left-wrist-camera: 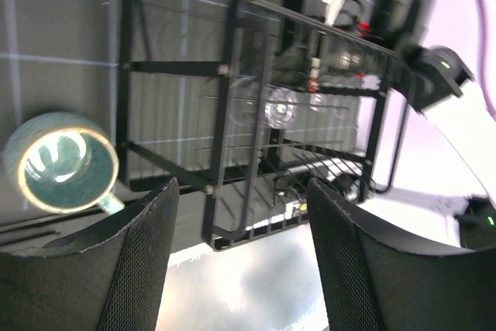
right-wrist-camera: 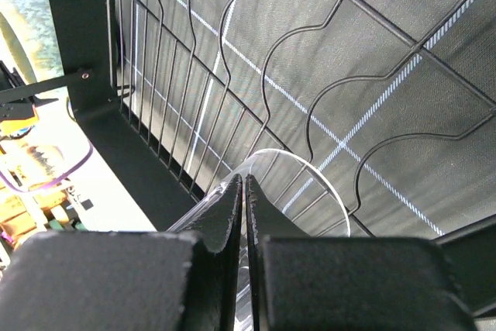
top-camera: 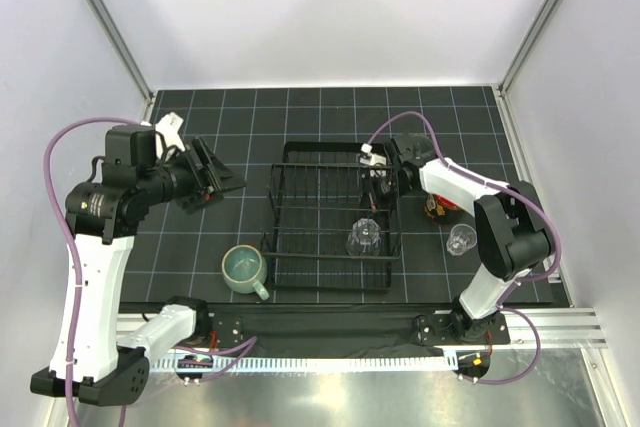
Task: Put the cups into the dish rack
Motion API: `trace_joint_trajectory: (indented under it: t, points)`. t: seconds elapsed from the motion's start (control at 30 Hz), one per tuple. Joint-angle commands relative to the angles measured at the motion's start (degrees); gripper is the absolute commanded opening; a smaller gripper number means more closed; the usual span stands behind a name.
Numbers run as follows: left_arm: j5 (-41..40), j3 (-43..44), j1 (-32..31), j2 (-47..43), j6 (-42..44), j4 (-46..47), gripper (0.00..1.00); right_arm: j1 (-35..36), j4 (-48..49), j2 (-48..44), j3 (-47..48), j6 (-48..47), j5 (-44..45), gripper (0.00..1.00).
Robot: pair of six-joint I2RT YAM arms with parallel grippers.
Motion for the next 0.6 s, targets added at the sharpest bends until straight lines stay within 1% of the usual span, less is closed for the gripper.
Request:
trace_joint_trajectory:
  t: [0.0,0.03,0.07,0.1,0.17,0.2,0.23,0.3,0.33,0.37,0.4,0.47,0.5,0.53,0.57]
  points:
    - [-5.7,1.4,-0.1,-0.5,-1.7,-4.3,0.65,0.0,-0.9,-2.0,0.6,-0.3,1.4,0.04]
    - [-7.3,1.3,0.0,-0.6,-2.1,-5.1,0.65,-0.4,-1.1,-1.9,1.8,-0.3,2.8,0.04]
    - [-10.7,1.2,0.0,-0.7,-3.4,-6.1,0.65,-0.7,-1.3,-1.5,3.2,0.2,3.6,0.04]
    - [-12.3,0.9,0.0,-0.6,-4.1,-7.0,0.65,-1.2,-1.5,-0.8,6.6,2.1,4.5,0.05]
    - [-16.0,-0.1,0.0,-0.5,-6.3,-9.6,0.65,-2.7,-2.2,-0.1,10.3,4.5,8.9,0.12]
    - [-16.7,-0.6,0.0,-0.5,-7.1,-10.3,0.65,-3.1,-3.3,0.8,14.1,5.7,11.1,0.23]
    - [-17.7,-2.2,0.0,-0.5,-7.8,-11.8,0.64,-3.6,-4.4,1.0,16.2,7.0,15.6,0.30]
    - [-19.7,-4.4,0.0,-0.4,-10.5,-12.7,0.64,-5.4,-8.9,1.7,21.9,8.0,19.6,0.44]
    - [-19.7,-7.2,0.0,-0.5,-11.2,-12.4,0.64,-5.8,-10.6,1.9,23.8,8.3,23.6,0.48]
    - [-19.7,-9.0,0.0,-0.7,-12.1,-11.7,0.64,-6.8,-13.7,1.9,25.5,8.1,25.3,0.52]
    - [-19.1,-10.5,0.0,-0.7,-13.5,-11.4,0.64,-7.1,-15.3,1.6,28.4,7.9,27.3,0.60]
    - [-18.9,-15.3,0.0,-0.6,-14.7,-10.5,0.62,-7.3,-19.6,-0.1,30.4,7.4,32.5,0.69]
    - [-19.2,-16.5,0.0,-0.5,-15.1,-10.3,0.62,-7.3,-20.4,-1.3,30.8,7.4,33.8,0.79]
    - [-20.5,-18.1,0.0,-0.5,-15.6,-10.2,0.62,-7.3,-21.1,-2.7,30.4,7.4,34.8,0.83]
    - [-21.1,-20.7,-0.1,-0.3,-15.5,-9.6,0.55,-7.3,-21.6,-6.0,29.5,7.7,36.0,0.91]
